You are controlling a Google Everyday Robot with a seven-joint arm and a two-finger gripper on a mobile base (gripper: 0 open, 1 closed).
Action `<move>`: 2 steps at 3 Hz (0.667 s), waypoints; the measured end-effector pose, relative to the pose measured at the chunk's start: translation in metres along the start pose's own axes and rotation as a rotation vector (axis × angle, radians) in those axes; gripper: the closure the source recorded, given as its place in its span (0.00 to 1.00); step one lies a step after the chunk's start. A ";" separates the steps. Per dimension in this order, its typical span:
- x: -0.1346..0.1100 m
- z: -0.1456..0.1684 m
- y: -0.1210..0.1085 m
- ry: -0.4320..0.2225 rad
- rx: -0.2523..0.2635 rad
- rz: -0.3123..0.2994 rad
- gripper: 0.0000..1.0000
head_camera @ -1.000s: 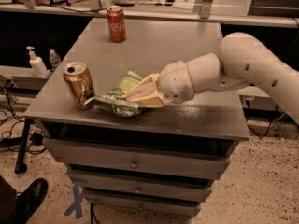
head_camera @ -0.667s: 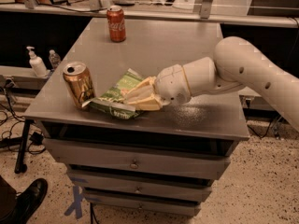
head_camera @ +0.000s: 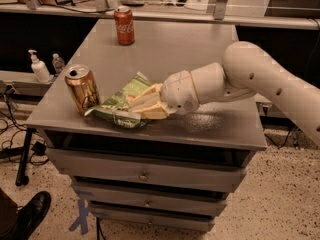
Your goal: Move green jalapeno chip bag near orange can
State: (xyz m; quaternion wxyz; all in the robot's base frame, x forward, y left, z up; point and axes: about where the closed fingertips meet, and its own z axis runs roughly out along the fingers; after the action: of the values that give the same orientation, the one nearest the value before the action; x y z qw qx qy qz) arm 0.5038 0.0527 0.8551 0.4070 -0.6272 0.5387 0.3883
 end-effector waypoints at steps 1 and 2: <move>-0.002 0.001 -0.001 0.002 -0.003 -0.005 0.35; -0.005 0.002 -0.001 0.005 -0.006 -0.008 0.12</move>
Offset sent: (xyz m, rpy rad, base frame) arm 0.0026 0.0004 0.0069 -0.0096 -0.0096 0.0032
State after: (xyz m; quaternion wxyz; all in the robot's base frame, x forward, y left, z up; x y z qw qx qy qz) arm 0.5041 0.0563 0.8592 0.4052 -0.6317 0.5359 0.3867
